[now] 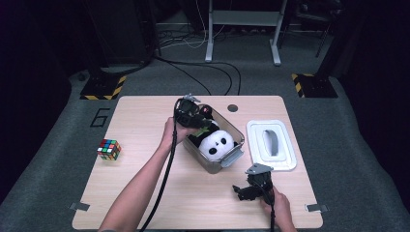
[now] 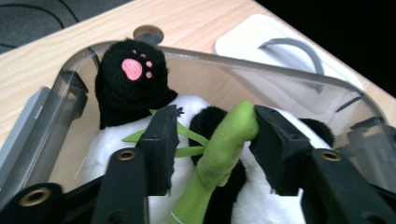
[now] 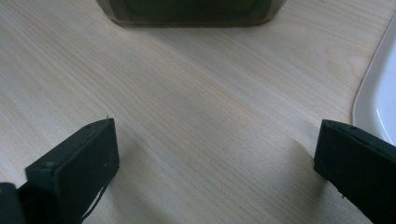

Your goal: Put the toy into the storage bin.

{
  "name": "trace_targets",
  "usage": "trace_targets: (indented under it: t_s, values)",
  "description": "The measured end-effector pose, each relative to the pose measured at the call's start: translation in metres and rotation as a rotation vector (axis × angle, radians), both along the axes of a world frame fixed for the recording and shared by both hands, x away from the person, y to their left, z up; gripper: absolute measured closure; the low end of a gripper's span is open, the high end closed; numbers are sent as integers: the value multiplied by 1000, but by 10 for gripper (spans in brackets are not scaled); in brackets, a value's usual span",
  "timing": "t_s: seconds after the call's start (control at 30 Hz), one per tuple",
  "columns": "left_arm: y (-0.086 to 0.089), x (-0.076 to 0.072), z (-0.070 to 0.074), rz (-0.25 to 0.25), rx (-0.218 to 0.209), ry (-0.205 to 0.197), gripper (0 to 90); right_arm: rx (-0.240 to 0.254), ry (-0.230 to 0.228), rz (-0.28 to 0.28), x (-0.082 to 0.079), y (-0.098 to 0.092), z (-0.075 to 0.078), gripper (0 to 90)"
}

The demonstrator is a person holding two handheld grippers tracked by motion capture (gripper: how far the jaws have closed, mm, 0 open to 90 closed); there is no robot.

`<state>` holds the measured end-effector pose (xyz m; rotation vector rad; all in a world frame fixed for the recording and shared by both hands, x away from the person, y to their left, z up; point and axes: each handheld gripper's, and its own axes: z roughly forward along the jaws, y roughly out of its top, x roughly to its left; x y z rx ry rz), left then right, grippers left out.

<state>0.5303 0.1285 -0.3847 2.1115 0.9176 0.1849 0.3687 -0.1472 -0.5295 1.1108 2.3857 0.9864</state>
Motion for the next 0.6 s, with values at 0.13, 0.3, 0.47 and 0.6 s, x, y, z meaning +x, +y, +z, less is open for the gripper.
trace_targets:
  t_s: [0.13, 0.3, 0.47, 0.6]
  values:
    - [-9, 8, -11, 42, 47, 78, 603, 0, 0, 0, 0, 0, 0, 0]
    - [-16, 16, -13, 107, 111, 152, 665, -1, -2, 2, 0, 0, 0, 0]
    - [-24, 19, -20, 115, 167, 169, 693, -1, -2, 1, 0, 0, 0, 0]
    - [-31, 18, -20, 101, 229, 132, 699, -1, -1, 0, 0, 0, 0, 0]
